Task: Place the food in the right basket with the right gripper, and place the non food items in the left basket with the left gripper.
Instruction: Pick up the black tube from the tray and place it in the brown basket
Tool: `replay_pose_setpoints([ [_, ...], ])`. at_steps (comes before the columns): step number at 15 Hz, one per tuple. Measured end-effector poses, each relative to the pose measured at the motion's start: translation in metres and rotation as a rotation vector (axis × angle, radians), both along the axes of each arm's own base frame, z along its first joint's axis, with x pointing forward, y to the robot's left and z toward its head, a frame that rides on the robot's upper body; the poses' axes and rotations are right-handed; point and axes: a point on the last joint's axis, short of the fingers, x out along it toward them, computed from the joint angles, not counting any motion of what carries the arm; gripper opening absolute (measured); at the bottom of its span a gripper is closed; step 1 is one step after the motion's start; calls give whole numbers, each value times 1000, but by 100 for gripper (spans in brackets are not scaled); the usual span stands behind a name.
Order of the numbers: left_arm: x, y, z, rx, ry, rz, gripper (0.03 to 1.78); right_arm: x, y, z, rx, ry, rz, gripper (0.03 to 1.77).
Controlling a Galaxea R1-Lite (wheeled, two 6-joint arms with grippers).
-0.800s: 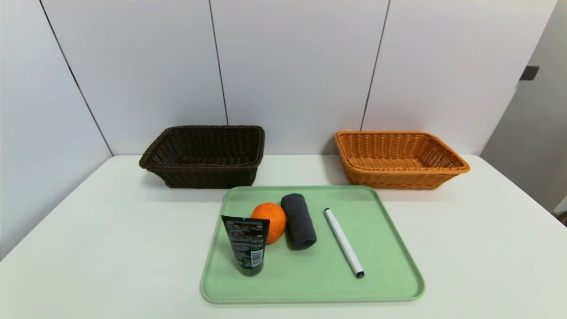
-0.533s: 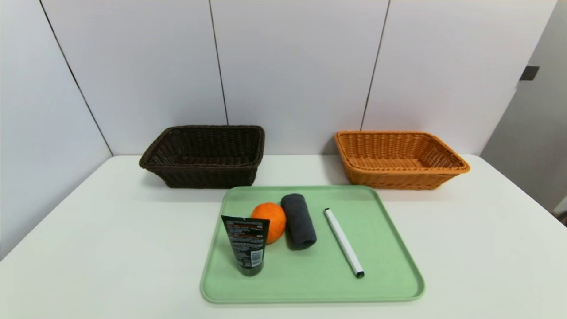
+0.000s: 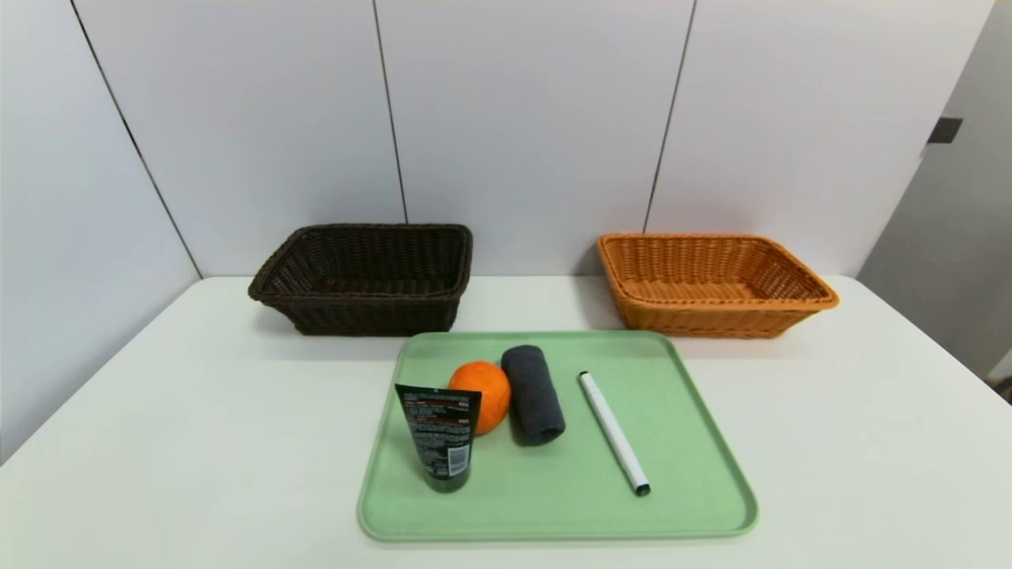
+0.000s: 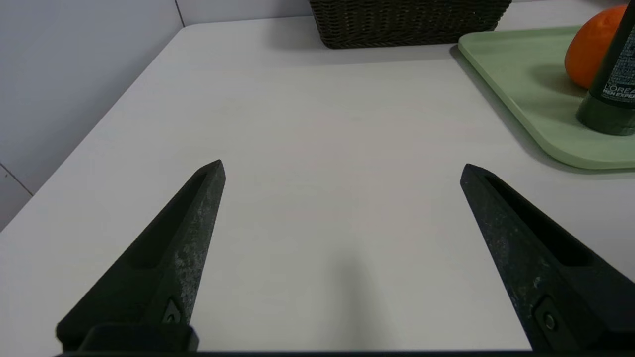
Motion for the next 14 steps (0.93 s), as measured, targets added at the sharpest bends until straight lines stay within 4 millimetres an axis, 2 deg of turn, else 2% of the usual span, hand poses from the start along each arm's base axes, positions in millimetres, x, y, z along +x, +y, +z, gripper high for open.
replay_pose_setpoints([
  [2, -3, 0, 3, -5, 31, -1, 169, -1, 0, 4, -3, -10, 5, 170],
  [6, -23, -1, 32, -10, 123, -19, 169, -13, 1, 32, 0, -10, 33, 170],
  [8, -26, -1, 43, -21, 216, -25, 169, -15, 1, 46, 2, 30, 42, 170],
  [11, -13, -1, 70, -66, 305, -23, 169, -4, 1, 68, 16, 101, 53, 170],
  [14, 14, -1, 101, -115, 392, -14, 169, 19, 1, 90, 32, 207, 60, 170],
])
